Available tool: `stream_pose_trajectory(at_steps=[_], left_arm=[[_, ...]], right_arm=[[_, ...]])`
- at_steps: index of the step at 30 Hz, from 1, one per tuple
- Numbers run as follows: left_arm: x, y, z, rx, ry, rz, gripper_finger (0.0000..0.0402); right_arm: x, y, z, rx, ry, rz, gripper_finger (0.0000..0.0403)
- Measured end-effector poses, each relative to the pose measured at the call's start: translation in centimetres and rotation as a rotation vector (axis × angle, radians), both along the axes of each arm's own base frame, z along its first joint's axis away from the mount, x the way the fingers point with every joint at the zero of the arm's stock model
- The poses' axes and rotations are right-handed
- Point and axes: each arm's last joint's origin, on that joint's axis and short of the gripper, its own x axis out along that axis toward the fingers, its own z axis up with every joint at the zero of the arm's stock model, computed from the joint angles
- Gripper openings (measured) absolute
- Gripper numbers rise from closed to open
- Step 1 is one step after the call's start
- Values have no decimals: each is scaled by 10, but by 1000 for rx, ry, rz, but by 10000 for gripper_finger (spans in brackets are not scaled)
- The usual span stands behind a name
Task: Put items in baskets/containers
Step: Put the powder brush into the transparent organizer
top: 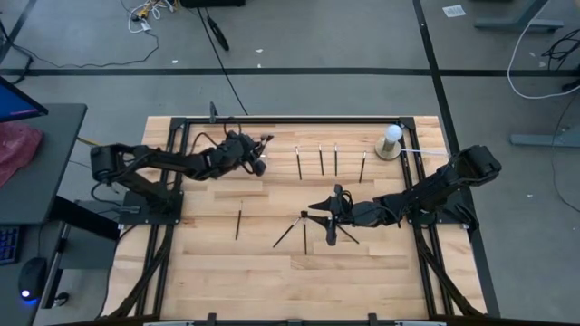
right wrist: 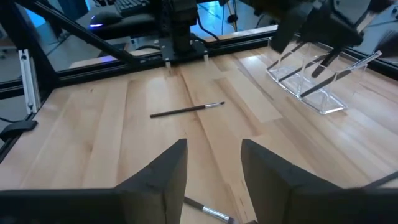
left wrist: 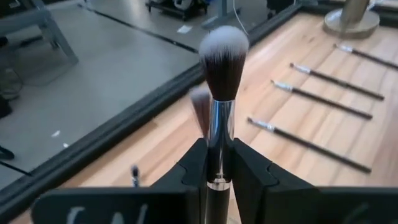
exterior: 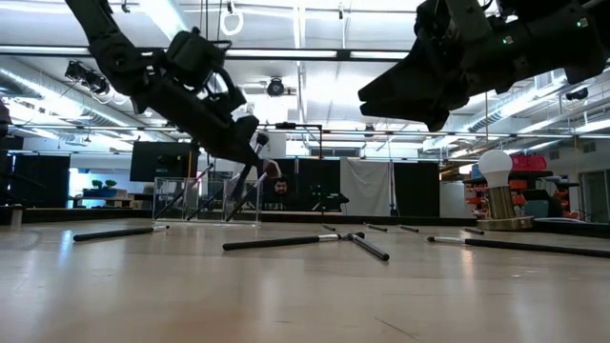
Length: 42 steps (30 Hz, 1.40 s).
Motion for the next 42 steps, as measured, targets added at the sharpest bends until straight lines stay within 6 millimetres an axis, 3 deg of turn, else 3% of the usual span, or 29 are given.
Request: stream_pose_trajectory(at_steps=[11,42], left_arm=[[2,9,-20,-101,14,-6,66],[2,10,-22,-125,6,-9,69]], right_arm=[[0,0,0,-1,1,0,153],[0,0,0,-1,2,0,152]])
